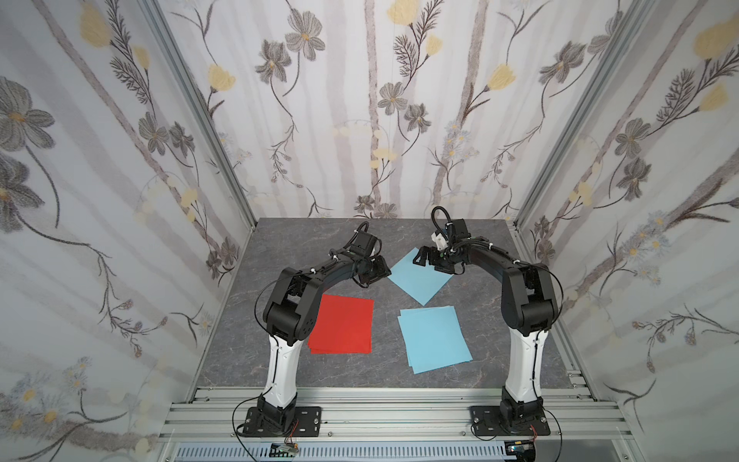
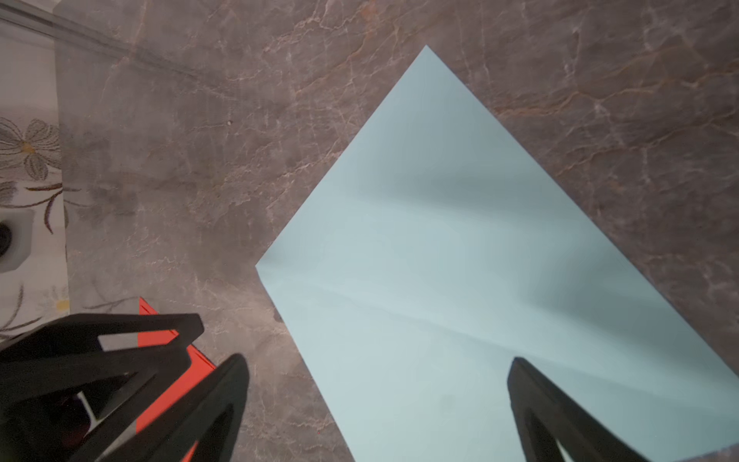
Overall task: Sort the scattered colored papers by color
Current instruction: Pick up the colored paper from the center of the board.
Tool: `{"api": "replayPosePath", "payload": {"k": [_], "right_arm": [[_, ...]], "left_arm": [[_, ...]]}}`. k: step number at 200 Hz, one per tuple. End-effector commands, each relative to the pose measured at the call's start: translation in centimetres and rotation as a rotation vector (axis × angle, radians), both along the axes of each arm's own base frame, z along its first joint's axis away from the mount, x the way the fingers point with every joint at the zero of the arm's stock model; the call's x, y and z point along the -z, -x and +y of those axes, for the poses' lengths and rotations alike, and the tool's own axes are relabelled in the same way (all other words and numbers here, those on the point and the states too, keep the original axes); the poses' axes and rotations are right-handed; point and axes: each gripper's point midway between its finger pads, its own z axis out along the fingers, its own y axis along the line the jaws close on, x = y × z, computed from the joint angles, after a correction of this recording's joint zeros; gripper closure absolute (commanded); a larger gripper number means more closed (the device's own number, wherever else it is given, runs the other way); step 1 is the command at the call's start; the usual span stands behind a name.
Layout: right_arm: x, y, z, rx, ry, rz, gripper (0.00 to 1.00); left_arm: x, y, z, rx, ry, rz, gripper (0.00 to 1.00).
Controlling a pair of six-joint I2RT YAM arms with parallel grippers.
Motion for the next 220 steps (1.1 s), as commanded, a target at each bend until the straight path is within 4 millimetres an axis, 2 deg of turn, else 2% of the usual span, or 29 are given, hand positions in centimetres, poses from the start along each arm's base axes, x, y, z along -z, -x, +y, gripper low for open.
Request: {"api": "replayPosePath", "payload": {"k": [1, 64, 106, 143, 183, 186, 196, 220], "right_arm": [[0.3, -0.5, 0.3, -0.008, -0.017, 0.013, 0.00], [3.0, -0.1, 0.3, -0.008, -0.020, 0.079, 0.00], [3.5, 0.2, 0.2, -0.011, -0.015, 0.089, 0.00], [3.7, 0.3, 0.3, -0.010, -0.017, 0.100, 0.00], [3.7, 0.4, 0.3, -0.010, -0.017, 0.102, 0.00], [3.7, 0.5, 0.3, -0.010, -0.018, 0.102, 0.00], [3.6, 0.6, 0.3, -0.010, -0.021, 0.104, 0.00], [3.5, 0.9, 0.3, -0.015, -0.022, 0.107, 0.00]], "left_arm": [[0.5, 0.2, 0.7, -0.043, -0.016, 0.023, 0.52], [2.1, -0.7, 1.0, -0.069, -0.058, 0.036, 0.51], [3.5, -1.2, 0.1, -0.075, -0.051, 0.058, 0.52], [4.8, -0.7, -0.7, -0.098, -0.047, 0.081, 0.52], [6.5, -0.1, -1.0, -0.213, 0.007, 0.105, 0.52], [7.3, 0.4, -0.6, -0.224, 0.002, 0.120, 0.52], [8.2, 0.9, -0.4, -0.255, 0.017, 0.131, 0.52], [9.4, 0.8, -0.1, -0.362, 0.105, 0.116, 0.52]]}}
